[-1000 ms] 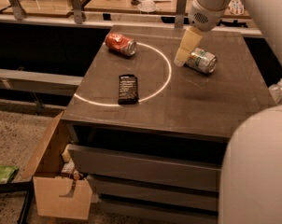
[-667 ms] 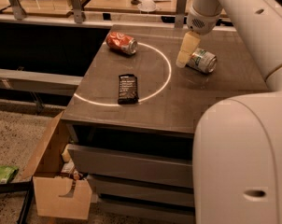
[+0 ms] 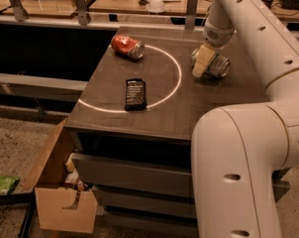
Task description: Place 7up can upright
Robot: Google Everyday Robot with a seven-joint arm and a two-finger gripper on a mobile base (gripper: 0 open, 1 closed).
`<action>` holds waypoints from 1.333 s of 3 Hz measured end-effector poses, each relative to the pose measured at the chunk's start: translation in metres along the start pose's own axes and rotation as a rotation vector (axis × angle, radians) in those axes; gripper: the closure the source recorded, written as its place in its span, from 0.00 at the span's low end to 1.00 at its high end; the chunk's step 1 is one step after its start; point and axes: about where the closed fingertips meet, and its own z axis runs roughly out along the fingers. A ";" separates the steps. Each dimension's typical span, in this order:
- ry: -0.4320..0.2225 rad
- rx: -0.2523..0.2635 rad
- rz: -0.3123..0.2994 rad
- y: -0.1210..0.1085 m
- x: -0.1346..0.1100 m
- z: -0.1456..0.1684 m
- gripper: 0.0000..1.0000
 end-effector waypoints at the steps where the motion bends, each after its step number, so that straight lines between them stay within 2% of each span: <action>1: 0.012 -0.012 0.012 -0.001 -0.004 0.010 0.41; 2: -0.024 -0.006 -0.058 0.006 -0.025 -0.007 0.64; 3: -0.141 0.033 -0.189 0.018 -0.048 -0.066 0.87; 4: -0.309 0.047 -0.266 0.038 -0.051 -0.129 1.00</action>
Offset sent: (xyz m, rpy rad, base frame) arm -0.0121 0.0487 0.0767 -0.0032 -0.0006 0.2187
